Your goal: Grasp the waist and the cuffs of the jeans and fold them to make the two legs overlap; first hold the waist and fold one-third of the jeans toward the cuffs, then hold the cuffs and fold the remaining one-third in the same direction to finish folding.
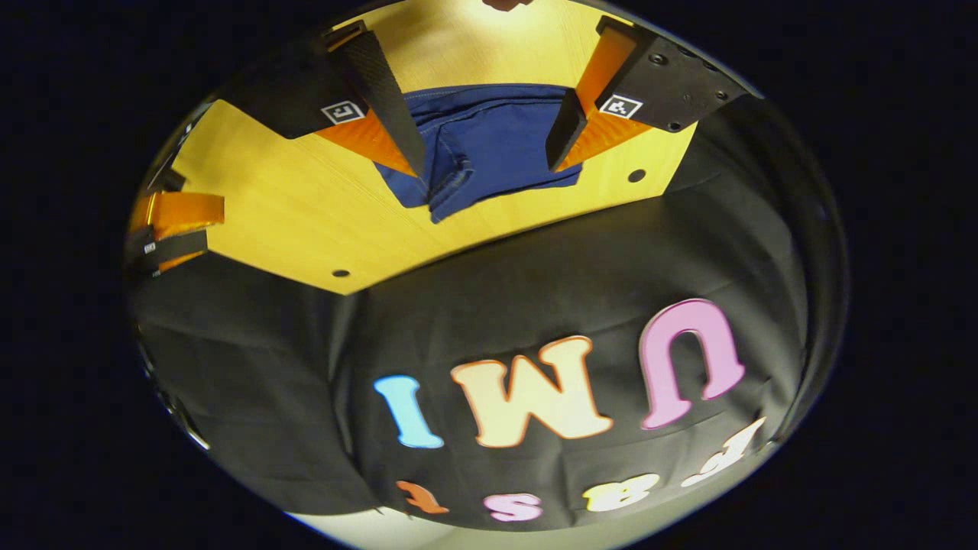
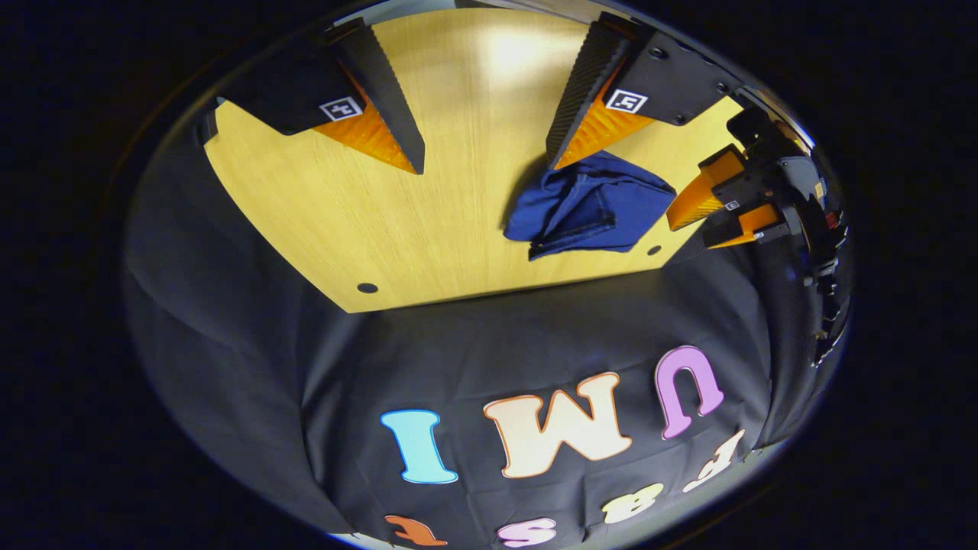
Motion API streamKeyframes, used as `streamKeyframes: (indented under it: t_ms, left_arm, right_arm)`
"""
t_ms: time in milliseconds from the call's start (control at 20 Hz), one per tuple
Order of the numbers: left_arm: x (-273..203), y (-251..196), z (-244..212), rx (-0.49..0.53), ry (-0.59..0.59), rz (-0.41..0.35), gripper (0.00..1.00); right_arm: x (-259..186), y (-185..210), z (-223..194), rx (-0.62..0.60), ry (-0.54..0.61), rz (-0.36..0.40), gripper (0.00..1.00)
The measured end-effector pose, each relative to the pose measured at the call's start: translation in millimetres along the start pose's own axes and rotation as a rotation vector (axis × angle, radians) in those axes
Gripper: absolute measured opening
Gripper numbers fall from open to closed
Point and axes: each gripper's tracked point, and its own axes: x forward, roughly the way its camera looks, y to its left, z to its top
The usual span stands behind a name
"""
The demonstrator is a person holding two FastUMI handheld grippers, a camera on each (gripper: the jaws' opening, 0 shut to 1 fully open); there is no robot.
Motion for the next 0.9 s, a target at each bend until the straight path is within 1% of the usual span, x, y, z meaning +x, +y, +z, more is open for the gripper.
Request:
streamKeyframes:
  t_ms: [50, 100, 150, 200, 250, 350, 450, 700, 900]
  left_arm:
    - [-6.1, 8.5, -1.7, -0.017, 0.003, 0.029, 0.95]
    - [-11.9, 18.2, -2.6, -0.033, 0.008, 0.055, 0.96]
    - [-17.3, 25.7, -4.8, -0.051, 0.008, 0.075, 0.96]
    - [-21.4, 30.3, -9.1, -0.074, 0.015, 0.092, 0.96]
    - [-26.1, 35.1, -16.2, -0.103, 0.028, 0.104, 0.95]
    - [-32.9, 41.6, -30.6, -0.160, 0.058, 0.121, 0.95]
    - [-36.6, 52.2, -45.1, -0.195, 0.085, 0.154, 0.96]
    - [-36.4, 77.4, -60.1, -0.230, 0.121, 0.223, 0.96]
    - [-37.2, 85.6, -67.2, -0.249, 0.156, 0.270, 0.96]
  right_arm:
    - [0.4, 5.9, 5.4, 0.007, -0.017, 0.014, 0.94]
    - [1.5, 11.6, 11.7, 0.018, -0.035, 0.029, 0.99]
    - [1.7, 16.9, 17.9, 0.031, -0.056, 0.043, 0.94]
    - [2.4, 20.0, 22.6, 0.045, -0.074, 0.053, 0.94]
    - [3.7, 22.3, 25.3, 0.057, -0.084, 0.060, 0.99]
    - [5.8, 23.0, 26.5, 0.066, -0.089, 0.064, 0.99]
    - [7.5, 17.2, 27.6, 0.061, -0.090, 0.056, 0.99]
    - [9.9, 14.7, 27.9, 0.050, -0.084, 0.053, 0.99]
    - [6.2, 12.1, 25.3, 0.034, -0.077, 0.066, 0.99]
